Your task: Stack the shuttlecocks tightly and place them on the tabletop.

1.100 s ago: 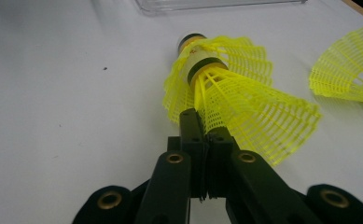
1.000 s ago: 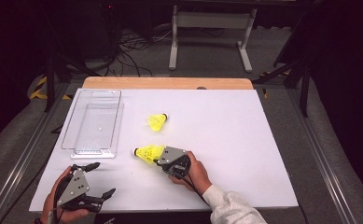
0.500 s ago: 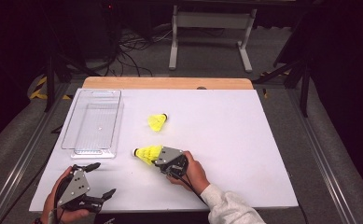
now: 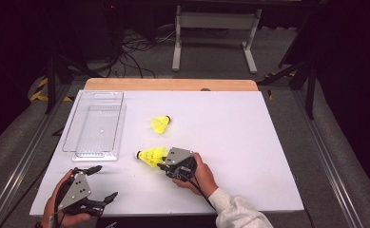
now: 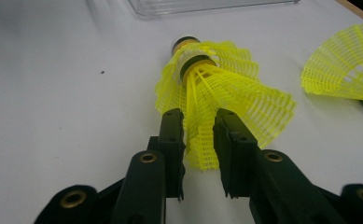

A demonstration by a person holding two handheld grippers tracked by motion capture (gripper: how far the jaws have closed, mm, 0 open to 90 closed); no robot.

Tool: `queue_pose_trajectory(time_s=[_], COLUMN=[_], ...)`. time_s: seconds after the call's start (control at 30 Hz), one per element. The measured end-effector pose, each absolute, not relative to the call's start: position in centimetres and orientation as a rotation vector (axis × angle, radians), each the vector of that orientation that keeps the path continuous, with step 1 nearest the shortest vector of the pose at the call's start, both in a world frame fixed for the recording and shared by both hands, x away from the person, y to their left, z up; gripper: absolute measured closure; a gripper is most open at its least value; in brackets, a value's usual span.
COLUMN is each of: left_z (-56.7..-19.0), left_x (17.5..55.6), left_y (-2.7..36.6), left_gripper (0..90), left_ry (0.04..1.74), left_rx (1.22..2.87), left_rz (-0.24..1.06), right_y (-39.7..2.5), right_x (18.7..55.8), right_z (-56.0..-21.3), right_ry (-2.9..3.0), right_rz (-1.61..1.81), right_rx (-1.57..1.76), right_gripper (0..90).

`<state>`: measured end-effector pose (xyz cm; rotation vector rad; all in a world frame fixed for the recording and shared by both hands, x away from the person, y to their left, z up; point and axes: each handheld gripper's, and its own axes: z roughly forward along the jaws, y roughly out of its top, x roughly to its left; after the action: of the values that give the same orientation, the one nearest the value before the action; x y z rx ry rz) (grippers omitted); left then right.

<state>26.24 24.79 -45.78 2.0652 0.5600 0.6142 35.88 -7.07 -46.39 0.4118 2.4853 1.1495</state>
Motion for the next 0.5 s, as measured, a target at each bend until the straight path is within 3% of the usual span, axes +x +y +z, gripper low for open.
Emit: queue_pose_trajectory(time_s=[0.5], left_z=[-45.8], left_x=[26.2], left_y=[24.8], left_gripper=[7.1], left_ry=[0.556], left_rx=[2.066], left_rz=[0.613], right_y=[-8.6], right_x=[34.7], right_z=[-44.7], right_ry=[2.449], right_rz=[1.17], right_rx=[0.388], right_gripper=[70.7])
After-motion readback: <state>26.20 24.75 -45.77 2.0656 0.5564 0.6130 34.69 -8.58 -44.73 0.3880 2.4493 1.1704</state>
